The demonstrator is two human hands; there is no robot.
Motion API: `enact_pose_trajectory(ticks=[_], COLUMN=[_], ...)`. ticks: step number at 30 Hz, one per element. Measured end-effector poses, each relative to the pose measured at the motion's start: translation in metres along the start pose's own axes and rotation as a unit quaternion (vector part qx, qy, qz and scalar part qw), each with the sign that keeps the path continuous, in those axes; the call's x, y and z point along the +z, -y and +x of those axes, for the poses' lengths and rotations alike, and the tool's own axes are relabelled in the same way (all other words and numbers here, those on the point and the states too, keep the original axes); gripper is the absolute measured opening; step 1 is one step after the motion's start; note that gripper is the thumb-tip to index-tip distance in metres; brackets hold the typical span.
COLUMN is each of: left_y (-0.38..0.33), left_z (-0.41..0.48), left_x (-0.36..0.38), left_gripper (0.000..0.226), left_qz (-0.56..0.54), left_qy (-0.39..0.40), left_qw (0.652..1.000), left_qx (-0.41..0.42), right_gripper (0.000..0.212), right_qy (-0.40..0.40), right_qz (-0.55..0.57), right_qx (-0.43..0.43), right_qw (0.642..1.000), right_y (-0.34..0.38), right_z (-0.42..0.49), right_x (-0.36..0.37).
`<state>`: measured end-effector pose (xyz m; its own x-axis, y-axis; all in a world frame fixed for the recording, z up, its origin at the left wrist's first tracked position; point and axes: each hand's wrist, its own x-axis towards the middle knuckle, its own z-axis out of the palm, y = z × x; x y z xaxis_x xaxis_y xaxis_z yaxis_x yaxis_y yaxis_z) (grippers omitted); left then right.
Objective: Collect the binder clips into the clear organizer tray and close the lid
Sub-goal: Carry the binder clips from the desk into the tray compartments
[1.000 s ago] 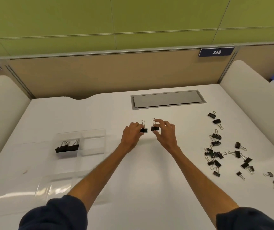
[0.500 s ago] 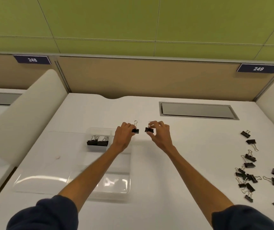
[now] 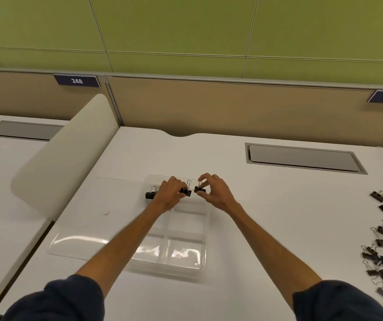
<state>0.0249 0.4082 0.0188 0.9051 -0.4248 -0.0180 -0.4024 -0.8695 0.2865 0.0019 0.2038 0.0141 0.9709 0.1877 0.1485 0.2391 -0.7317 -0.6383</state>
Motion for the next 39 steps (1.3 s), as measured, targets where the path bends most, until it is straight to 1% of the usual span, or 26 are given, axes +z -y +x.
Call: enact_pose_trajectory(ticks=[4,8,10,13,16,19,21,25,28,35,39], left_y=[0.004,0.004,0.006,0.011,0.012,0.007,0.004,-0.005,-0.014,-0.058,-0.093], left_z=[-0.004,-0.007,-0.009,-0.013,-0.016,-0.018,-0.02,-0.02,-0.018,-0.005,0.003], left_x=[0.0,0.002,0.001,-0.003,-0.007,-0.01,-0.011,-0.007,-0.002,0.014,0.024], left_gripper=[0.022,0.027,0.029,0.026,0.024,0.031,0.034,0.03,0.029,0.03,0.026], left_qz=[-0.001,0.041,0.036,0.026,0.016,0.017,0.027,0.046,0.038,-0.002,-0.033], left_qy=[0.024,0.035,0.038,0.037,0.026,0.006,-0.01,-0.026,-0.027,-0.055,-0.082], left_qw=[1.0,0.999,0.999,0.999,1.0,1.0,1.0,0.999,0.999,0.998,0.996], left_qx=[0.006,0.011,0.004,0.004,0.001,-0.003,-0.009,-0.005,-0.002,0.012,0.028], right_gripper=[0.037,0.042,0.041,0.038,0.033,0.03,0.029,0.025,0.023,0.026,0.026], right_qy=[0.036,0.056,0.067,0.075,0.062,0.054,0.044,0.005,-0.021,-0.031,-0.04], right_qz=[-0.002,-0.023,-0.054,-0.126,-0.159,-0.166,-0.152,-0.115,-0.102,-0.106,-0.102], right_qx=[0.003,0.003,-0.015,-0.052,-0.062,-0.048,-0.039,-0.018,-0.002,0.015,0.039], right_qw=[0.999,0.998,0.996,0.988,0.983,0.984,0.987,0.993,0.995,0.994,0.993], right_y=[0.001,0.002,0.002,0.002,0.002,0.004,0.004,0.002,-0.003,-0.034,-0.059], right_z=[-0.003,-0.003,-0.001,-0.001,0.0,0.001,0.0,-0.007,-0.015,-0.046,-0.068], right_x=[0.007,0.012,0.016,0.024,0.029,0.028,0.026,0.017,0.008,-0.03,-0.054])
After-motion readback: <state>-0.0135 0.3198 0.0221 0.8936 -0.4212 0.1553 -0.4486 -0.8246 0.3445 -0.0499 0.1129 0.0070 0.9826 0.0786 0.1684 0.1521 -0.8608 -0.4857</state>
